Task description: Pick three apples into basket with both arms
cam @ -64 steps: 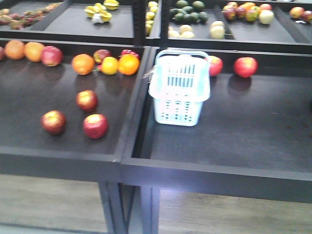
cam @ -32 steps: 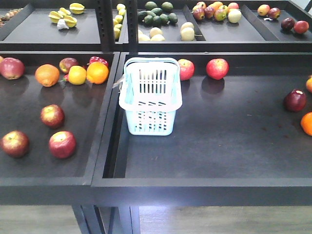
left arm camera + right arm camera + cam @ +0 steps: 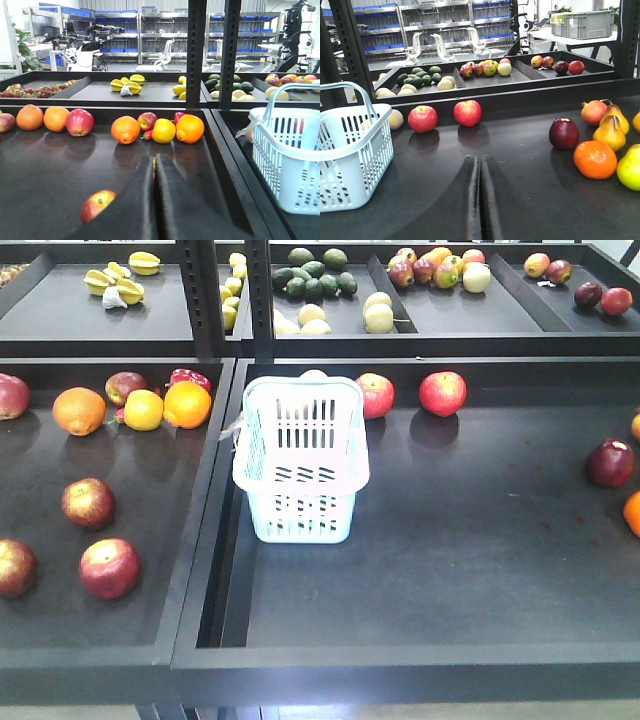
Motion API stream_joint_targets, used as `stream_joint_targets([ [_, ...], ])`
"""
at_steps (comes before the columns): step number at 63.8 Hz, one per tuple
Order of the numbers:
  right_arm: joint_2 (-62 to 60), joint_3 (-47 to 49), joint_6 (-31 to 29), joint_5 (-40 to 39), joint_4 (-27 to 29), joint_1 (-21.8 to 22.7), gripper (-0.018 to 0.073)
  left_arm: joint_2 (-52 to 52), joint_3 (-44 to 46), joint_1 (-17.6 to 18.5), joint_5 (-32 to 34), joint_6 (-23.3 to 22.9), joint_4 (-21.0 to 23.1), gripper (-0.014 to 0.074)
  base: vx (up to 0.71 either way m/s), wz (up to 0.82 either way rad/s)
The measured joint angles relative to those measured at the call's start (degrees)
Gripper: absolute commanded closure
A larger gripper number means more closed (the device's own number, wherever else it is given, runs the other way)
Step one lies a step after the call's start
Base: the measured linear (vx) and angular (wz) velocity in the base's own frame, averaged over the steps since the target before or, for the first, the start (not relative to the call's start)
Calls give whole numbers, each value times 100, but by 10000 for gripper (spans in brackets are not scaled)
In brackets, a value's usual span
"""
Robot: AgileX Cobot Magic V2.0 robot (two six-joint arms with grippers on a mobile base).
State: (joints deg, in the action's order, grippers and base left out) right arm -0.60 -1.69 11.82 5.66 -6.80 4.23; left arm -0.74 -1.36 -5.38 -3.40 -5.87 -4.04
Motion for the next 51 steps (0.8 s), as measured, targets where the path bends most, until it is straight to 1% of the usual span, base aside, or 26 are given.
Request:
stream_joint_targets([
  [51, 0, 0, 0, 0, 0, 0, 564, 0, 0, 0, 0, 0, 0, 603, 9, 3],
])
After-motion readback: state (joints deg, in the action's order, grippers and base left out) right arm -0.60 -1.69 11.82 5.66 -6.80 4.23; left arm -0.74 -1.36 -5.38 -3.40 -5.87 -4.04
